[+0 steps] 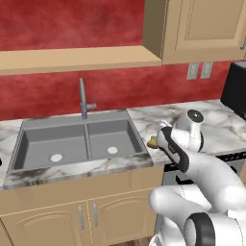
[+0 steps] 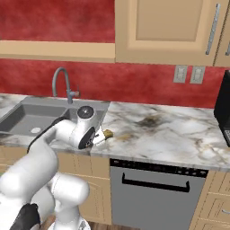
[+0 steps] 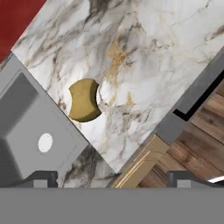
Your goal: Restock the sink supplies by placing the sponge and soap dispenser on the counter and next to the sink. Make sure the soap dispenser is upright.
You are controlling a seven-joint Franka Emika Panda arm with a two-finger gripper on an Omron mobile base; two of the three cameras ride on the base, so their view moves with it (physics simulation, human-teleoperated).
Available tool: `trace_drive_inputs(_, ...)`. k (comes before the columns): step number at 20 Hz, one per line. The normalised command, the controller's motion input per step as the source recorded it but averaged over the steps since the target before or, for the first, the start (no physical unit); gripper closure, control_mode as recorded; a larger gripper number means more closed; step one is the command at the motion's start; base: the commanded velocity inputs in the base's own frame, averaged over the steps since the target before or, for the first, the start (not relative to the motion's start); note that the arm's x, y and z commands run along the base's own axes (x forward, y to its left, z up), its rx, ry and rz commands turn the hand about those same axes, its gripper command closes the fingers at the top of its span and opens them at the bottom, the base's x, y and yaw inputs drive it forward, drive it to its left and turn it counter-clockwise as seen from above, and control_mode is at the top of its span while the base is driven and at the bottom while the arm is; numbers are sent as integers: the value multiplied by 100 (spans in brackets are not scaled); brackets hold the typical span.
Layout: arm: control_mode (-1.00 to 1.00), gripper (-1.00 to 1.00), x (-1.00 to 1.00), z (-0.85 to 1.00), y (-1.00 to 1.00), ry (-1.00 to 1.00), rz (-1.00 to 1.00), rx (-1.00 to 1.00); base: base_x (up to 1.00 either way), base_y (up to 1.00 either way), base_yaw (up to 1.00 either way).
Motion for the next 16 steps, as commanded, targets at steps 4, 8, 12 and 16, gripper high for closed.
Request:
trace_drive_inputs(4, -100, -100, -92, 99, 0, -9, 0, 0, 0, 0, 0)
trace_drive_inputs(8, -100, -100, -81, 97, 0, 0, 0, 0, 0, 0, 0)
trace_drive_inputs(12, -100, -100, -76, 96, 0, 0, 0, -2, 0, 0, 0)
trace_drive_inputs(16, -100, -100, -24, 30, 0, 3, 0, 1, 0, 0, 0)
